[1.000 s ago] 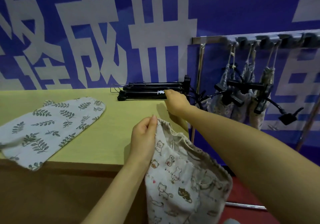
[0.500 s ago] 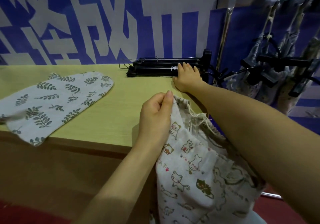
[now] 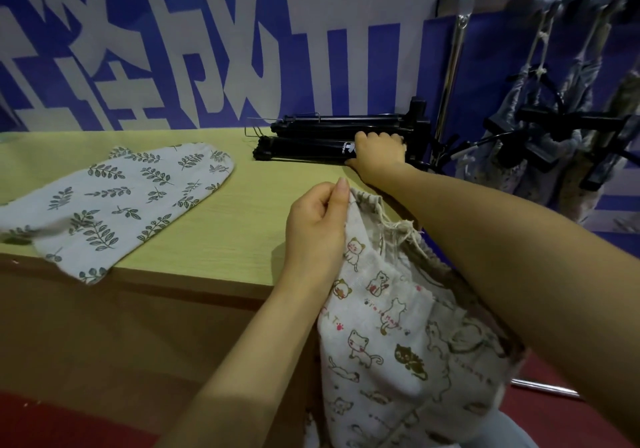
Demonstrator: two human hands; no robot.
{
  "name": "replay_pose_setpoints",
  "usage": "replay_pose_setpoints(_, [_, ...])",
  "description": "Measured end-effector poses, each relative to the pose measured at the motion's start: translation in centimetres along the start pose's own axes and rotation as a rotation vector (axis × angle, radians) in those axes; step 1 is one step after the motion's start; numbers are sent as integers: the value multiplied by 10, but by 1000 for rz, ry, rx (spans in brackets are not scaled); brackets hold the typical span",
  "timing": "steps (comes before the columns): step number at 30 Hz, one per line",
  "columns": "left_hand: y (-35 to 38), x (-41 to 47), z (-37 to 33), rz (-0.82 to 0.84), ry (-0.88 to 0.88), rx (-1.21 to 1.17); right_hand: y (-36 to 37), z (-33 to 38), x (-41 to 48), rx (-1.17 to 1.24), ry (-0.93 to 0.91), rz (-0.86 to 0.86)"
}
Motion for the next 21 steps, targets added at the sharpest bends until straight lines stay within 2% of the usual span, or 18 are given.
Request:
replay_pose_setpoints(8, [0, -1, -1, 15, -21, 28, -24, 5, -46, 11, 53, -55])
replay_pose_setpoints(16, [4, -2, -5, 31, -108, 85, -83, -23, -128, 56, 71, -118])
replay_pose_setpoints(18, [11, -4, -9, 26, -210, 63, -97, -33, -148, 30, 67, -117])
replay_pose_setpoints(21, [23, -8, -23, 42, -443, -113, -113, -45, -172, 13, 62, -127])
Point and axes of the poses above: each hand's wrist, its own x-axis towards the middle knuckle, its own y-axis out of the palm, z = x × y, the point moved 1 cm from there along x, towards the middle knuckle, and after that the axes turned 2 degrees about y, right-handed, at the moved point
